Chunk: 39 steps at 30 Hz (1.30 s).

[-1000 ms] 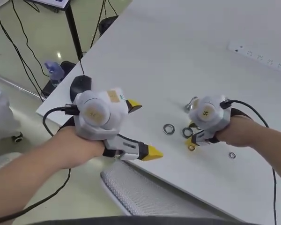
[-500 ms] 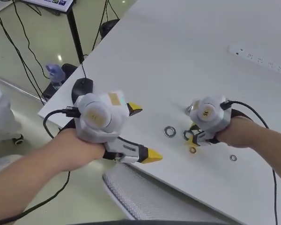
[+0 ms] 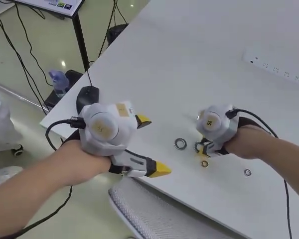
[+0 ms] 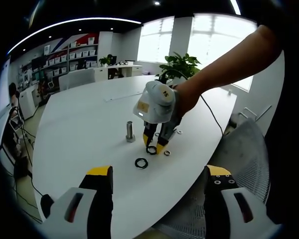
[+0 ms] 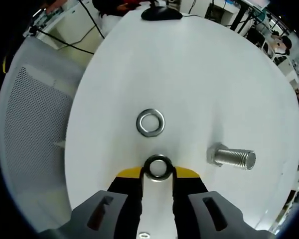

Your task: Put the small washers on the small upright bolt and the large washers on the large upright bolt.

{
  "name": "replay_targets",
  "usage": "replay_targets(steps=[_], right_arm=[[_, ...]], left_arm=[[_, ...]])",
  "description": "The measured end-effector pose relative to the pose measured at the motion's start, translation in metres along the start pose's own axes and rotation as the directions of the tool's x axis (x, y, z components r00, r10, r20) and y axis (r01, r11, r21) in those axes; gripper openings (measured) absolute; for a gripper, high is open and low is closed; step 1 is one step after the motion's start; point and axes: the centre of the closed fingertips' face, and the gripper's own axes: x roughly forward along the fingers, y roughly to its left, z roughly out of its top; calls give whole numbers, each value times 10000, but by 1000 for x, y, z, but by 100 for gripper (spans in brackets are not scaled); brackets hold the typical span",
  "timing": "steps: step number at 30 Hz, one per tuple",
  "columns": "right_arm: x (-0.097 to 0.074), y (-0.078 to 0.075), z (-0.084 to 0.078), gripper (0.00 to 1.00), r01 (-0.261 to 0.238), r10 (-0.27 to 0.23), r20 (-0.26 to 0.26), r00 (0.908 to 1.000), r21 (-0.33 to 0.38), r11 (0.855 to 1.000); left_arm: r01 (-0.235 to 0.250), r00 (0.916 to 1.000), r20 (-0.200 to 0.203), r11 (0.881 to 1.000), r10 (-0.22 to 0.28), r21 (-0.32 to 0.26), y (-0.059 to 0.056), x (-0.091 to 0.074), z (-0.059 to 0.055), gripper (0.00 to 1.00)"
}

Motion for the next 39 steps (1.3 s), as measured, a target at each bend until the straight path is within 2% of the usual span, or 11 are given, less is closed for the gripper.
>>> replay_targets(steps=[4, 9, 20, 30, 39], right_arm=[[-1, -2, -2, 20, -22, 22, 203, 9998, 30, 10000], [-1, -2, -1, 20, -24, 26, 209, 9998, -67, 10000], [-2, -3, -6, 20, -288, 278, 298, 9992, 327, 9991], [-17, 0, -10, 20, -539, 524, 275, 9982, 559, 9970], [-42, -7, -7, 20, -320, 277, 516, 9983, 834, 9960]], left_arm=[[20, 10000, 34, 10000, -20, 82, -1, 0, 4, 73], [0, 9999, 111, 10000, -1, 66, -2, 0, 7, 73], [25, 10000, 45, 10000, -25, 41, -1, -1, 4, 73], [-7, 10000, 100, 10000, 6, 66, 3, -2, 4, 72], [89, 9999, 130, 9998, -91, 175, -1, -1, 8, 72]])
